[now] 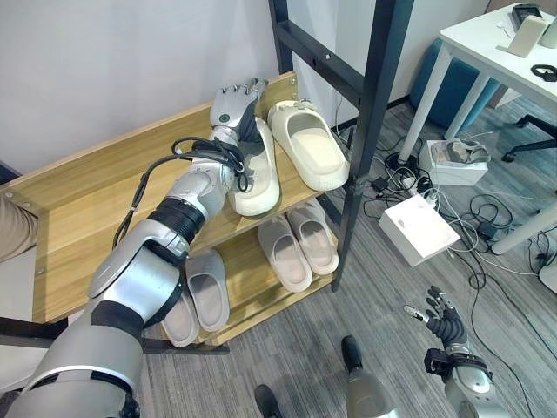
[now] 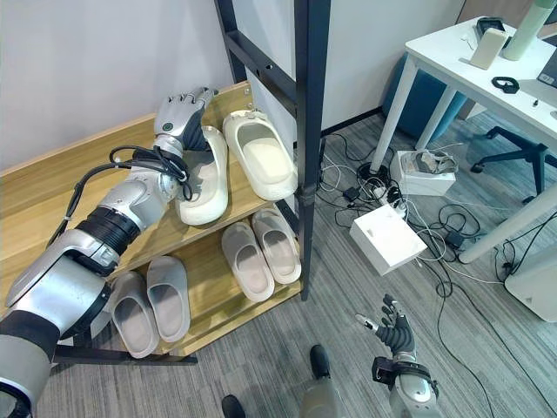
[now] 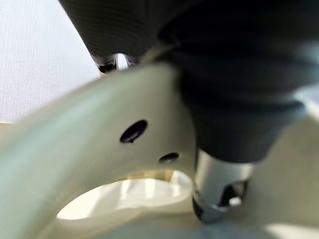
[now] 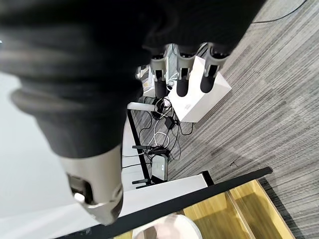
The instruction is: Arrange the slippers neatly on the shoe rack.
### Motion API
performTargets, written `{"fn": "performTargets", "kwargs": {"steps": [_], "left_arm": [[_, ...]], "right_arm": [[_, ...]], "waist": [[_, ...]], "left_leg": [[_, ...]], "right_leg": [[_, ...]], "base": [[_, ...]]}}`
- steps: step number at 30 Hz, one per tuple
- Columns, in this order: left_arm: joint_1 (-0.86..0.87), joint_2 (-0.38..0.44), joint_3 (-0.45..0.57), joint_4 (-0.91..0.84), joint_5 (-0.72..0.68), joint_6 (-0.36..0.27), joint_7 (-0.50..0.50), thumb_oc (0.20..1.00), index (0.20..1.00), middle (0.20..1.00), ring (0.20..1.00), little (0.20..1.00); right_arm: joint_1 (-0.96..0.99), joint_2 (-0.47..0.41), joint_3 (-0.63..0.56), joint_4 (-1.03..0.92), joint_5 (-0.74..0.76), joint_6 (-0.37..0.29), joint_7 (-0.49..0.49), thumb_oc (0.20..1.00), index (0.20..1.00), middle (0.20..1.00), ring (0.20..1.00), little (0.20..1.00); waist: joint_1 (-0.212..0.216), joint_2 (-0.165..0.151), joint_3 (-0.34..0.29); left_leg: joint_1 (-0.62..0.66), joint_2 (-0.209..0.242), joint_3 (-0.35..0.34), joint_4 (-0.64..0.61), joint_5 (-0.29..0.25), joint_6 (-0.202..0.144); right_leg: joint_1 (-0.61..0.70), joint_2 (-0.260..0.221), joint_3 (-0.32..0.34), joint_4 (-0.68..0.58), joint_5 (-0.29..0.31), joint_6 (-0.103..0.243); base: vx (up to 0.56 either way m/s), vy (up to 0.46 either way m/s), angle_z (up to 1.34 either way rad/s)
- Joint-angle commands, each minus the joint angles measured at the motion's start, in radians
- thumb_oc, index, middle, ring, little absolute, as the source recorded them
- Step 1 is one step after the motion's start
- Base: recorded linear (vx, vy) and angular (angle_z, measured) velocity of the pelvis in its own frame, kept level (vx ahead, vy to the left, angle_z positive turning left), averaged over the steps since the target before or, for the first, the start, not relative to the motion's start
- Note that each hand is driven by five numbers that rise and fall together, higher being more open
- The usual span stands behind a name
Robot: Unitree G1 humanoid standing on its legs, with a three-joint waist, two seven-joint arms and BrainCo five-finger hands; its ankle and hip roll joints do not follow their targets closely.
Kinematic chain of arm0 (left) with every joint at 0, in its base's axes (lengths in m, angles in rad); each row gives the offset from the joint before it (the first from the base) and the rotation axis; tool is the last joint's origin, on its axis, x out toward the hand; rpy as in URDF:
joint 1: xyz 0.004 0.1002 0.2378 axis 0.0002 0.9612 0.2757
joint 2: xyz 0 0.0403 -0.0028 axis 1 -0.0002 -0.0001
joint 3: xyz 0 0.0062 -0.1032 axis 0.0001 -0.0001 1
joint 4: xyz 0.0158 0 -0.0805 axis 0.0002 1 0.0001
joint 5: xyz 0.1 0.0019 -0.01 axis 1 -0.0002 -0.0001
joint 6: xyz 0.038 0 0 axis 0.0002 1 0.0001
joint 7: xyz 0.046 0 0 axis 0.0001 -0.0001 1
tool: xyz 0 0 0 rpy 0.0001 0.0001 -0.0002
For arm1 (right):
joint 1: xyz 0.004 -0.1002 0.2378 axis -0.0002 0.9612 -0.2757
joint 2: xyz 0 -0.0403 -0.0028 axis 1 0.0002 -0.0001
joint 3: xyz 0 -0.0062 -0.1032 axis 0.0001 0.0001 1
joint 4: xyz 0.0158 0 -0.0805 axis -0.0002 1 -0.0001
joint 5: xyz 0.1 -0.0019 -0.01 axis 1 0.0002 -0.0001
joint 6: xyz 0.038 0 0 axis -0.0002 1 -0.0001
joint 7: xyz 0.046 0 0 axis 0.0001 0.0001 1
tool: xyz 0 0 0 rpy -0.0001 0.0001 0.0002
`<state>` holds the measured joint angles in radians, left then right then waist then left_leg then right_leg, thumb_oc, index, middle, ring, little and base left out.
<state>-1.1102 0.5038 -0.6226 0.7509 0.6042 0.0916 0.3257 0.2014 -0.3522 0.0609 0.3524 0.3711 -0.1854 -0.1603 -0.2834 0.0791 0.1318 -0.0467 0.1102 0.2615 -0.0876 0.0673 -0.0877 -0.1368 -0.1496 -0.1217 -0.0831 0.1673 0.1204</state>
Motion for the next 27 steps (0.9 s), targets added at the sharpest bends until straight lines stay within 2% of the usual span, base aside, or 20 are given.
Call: {"fn": "performTargets", "kwargs": {"steps": [1, 3, 8, 12, 13, 15, 17, 20, 21, 22, 23, 25, 26, 27], "left_arm": [[-0.065, 0.037, 0.075, -0.03, -0.029, -0.012, -0.043, 1.0, 1.0, 1.0, 1.0, 1.0], [-0.047, 0.044, 0.088, -0.073, -0.025, -0.012, -0.051, 1.0, 1.0, 1.0, 1.0, 1.0], [0.068, 0.107, 0.178, -0.258, -0.034, -0.034, -0.081, 1.0, 1.0, 1.0, 1.0, 1.0], [0.14, 0.117, 0.226, -0.327, -0.048, -0.046, -0.085, 1.0, 1.0, 1.0, 1.0, 1.0], [0.175, 0.125, 0.253, -0.349, -0.061, -0.051, -0.073, 1.0, 1.0, 1.0, 1.0, 1.0], [0.197, 0.116, 0.275, -0.382, -0.076, -0.053, -0.082, 1.0, 1.0, 1.0, 1.0, 1.0], [0.292, 0.088, 0.351, -0.476, -0.197, -0.095, -0.082, 1.0, 1.0, 1.0, 1.0, 1.0], [0.442, 0.005, 0.426, -0.56, -0.52, -0.177, -0.119, 1.0, 1.0, 1.0, 1.0, 1.0], [0.444, 0.005, 0.428, -0.562, -0.521, -0.177, -0.12, 1.0, 1.0, 1.0, 1.0, 1.0], [0.528, -0.034, 0.424, -0.61, -0.779, -0.226, -0.176, 1.0, 1.0, 1.0, 1.0, 1.0], [0.568, -0.064, 0.408, -0.62, -0.885, -0.235, -0.193, 1.0, 1.0, 1.0, 1.0, 1.0], [0.594, -0.069, 0.393, -0.646, -0.931, -0.234, -0.211, 1.0, 1.0, 1.0, 1.0, 1.0], [0.661, -0.093, 0.357, -0.676, -1.058, -0.218, -0.251, 1.0, 1.0, 1.0, 1.0, 1.0], [0.662, -0.092, 0.357, -0.677, -1.059, -0.217, -0.252, 1.0, 1.0, 1.0, 1.0, 1.0]], "right_arm": [[-0.019, -0.003, -0.043, -0.074, -0.03, -0.007, 0.017, 1.0, 1.0, 1.0, 1.0, 1.0], [-0.021, -0.004, -0.042, -0.074, -0.037, -0.001, 0.019, 1.0, 1.0, 1.0, 1.0, 1.0], [-0.024, 0.01, -0.019, -0.082, -0.068, 0.029, 0.048, 1.0, 1.0, 1.0, 1.0, 1.0], [-0.02, 0.015, -0.002, -0.084, -0.091, 0.039, 0.061, 1.0, 1.0, 1.0, 1.0, 1.0], [-0.003, 0.017, 0.024, -0.061, -0.079, 0.041, 0.103, 1.0, 1.0, 1.0, 1.0, 1.0], [-0.014, 0.013, 0.014, -0.015, -0.069, 0.038, 0.107, 1.0, 1.0, 1.0, 1.0, 1.0], [-0.029, 0.02, -0.003, 0.007, -0.081, 0.041, 0.1, 1.0, 1.0, 1.0, 1.0, 1.0], [-0.023, 0.031, -0.01, 0.017, -0.094, 0.054, 0.102, 1.0, 1.0, 1.0, 1.0, 1.0], [-0.023, 0.031, -0.01, 0.017, -0.094, 0.054, 0.102, 1.0, 1.0, 1.0, 1.0, 1.0], [-0.021, 0.035, -0.008, 0.029, -0.098, 0.064, 0.104, 1.0, 1.0, 1.0, 1.0, 1.0], [-0.023, 0.037, -0.003, 0.034, -0.099, 0.068, 0.107, 1.0, 1.0, 1.0, 1.0, 1.0], [-0.023, 0.032, 0.001, 0.038, -0.099, 0.066, 0.108, 1.0, 1.0, 1.0, 1.0, 1.0], [-0.029, 0.022, 0.004, 0.048, -0.096, 0.07, 0.113, 1.0, 1.0, 1.0, 1.0, 1.0], [-0.028, 0.022, 0.005, 0.048, -0.096, 0.07, 0.113, 1.0, 1.0, 1.0, 1.0, 1.0]], "waist": [[0.023, -0.016, 0.024], [0.028, -0.017, 0.024], [0.079, -0.022, 0.015], [0.091, -0.022, 0.012], [0.099, -0.021, 0.013], [0.105, -0.021, 0.013], [0.126, -0.023, 0.014], [0.137, -0.018, 0.012], [0.136, -0.018, 0.01], [0.141, -0.015, 0.006], [0.142, -0.015, 0.004], [0.142, -0.014, 0.002], [0.143, -0.013, 0.001], [0.143, -0.013, 0.0]], "left_leg": [[0.098, 0.012, -0.051, 0.001, -0.053, -0.02], [0.098, 0.012, -0.057, 0.001, -0.052, -0.02], [0.094, 0.01, -0.085, 0.002, -0.046, -0.018], [0.096, 0.008, -0.097, 0.004, -0.044, -0.019], [0.095, 0.005, -0.104, 0.004, -0.041, -0.019], [0.093, 0.004, -0.11, 0.003, -0.04, -0.019], [0.092, 0.0, -0.119, 0.004, -0.038, -0.018], [0.096, -0.001, -0.127, 0.005, -0.039, -0.017], [0.093, -0.002, -0.127, 0.004, -0.035, -0.016], [0.093, -0.004, -0.131, 0.004, -0.034, -0.014], [0.093, -0.005, -0.133, 0.003, -0.033, -0.013], [0.093, -0.005, -0.134, 0.003, -0.033, -0.013], [0.094, -0.005, -0.135, 0.001, -0.032, -0.012], [0.094, -0.005, -0.135, 0.001, -0.032, -0.012]], "right_leg": [[0.096, 0.046, -0.099, -0.004, -0.131, 0.039], [0.1, 0.046, -0.105, -0.004, -0.132, 0.038], [0.12, 0.046, -0.129, -0.004, -0.141, 0.03], [0.131, 0.043, -0.143, -0.004, -0.144, 0.026], [0.135, 0.041, -0.151, -0.004, -0.144, 0.025], [0.139, 0.039, -0.158, -0.004, -0.143, 0.024], [0.145, 0.035, -0.171, -0.004, -0.144, 0.023], [0.155, 0.034, -0.179, -0.004, -0.147, 0.022], [0.152, 0.032, -0.179, -0.004, -0.144, 0.022], [0.154, 0.031, -0.181, -0.004, -0.143, 0.022], [0.154, 0.03, -0.181, -0.004, -0.142, 0.022], [0.154, 0.03, -0.181, -0.004, -0.142, 0.022], [0.155, 0.03, -0.183, -0.004, -0.142, 0.023], [0.155, 0.03, -0.183, -0.004, -0.142, 0.023]], "base": [[-0.02, -0.026, 0.21], [-0.02, -0.018, 0.15], [-0.03, -0.024, 0.2], [-0.01, -0.009, 0.17], [-0.03, -0.01, 0.21], [-0.03, -0.01, 0.2], [-0.02, -0.009, 0.11], [-0.01, 0.001, 0.14], [0.0, 0.012, 0.03], [0.0, 0.0, 0.0], [0.0, 0.0, 0.0], [0.0, 0.016, 0.08], [0.01, 0.015, 0.11], [0.01, 0.022, 0.1]]}}
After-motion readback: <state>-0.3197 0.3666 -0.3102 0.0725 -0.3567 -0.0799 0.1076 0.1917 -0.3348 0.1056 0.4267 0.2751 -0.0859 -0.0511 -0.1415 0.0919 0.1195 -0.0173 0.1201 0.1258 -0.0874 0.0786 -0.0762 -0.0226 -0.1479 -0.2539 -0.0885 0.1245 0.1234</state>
